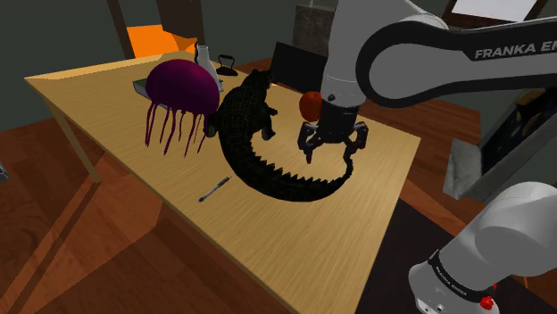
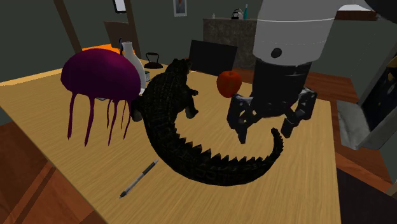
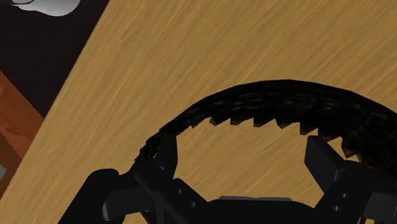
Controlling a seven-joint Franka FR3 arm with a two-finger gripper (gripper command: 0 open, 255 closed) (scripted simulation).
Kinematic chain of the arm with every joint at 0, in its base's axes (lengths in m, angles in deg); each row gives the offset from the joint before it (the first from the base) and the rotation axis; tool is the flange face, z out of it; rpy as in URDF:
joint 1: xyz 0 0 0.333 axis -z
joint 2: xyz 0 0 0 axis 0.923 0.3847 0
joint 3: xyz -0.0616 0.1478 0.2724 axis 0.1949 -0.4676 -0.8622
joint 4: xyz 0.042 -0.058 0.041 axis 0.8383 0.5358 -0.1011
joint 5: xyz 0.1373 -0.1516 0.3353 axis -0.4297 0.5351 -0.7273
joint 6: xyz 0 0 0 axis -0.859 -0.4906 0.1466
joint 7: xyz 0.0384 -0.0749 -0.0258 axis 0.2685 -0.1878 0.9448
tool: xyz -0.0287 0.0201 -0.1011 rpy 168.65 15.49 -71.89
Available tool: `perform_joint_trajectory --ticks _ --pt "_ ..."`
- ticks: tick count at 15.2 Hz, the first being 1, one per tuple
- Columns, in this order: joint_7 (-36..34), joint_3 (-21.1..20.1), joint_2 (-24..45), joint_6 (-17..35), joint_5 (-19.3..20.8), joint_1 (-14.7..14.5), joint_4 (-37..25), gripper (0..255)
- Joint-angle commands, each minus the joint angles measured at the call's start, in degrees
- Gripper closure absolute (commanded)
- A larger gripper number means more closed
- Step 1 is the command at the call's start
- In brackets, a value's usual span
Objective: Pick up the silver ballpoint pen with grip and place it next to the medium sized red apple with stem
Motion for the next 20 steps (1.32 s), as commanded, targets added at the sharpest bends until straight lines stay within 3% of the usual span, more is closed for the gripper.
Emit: perform_joint_trajectory --ticks 1,6,11,14,20 --pt "-5.6 -3.1 3.8 2.2 -0.2 0.9 -1.8 0" --pt "-19.9 -10.3 15.1 6.7 2.9 3.6 -8.5 0" --pt "-36.2 -15.7 29.3 9.6 11.5 4.7 -17.4 0" --pt "-45.9 -16.1 38.5 9.8 18.1 2.7 -23.9 0" --pt "-60.8 -12.9 55.2 7.4 28.4 -4.8 -39.6 0"
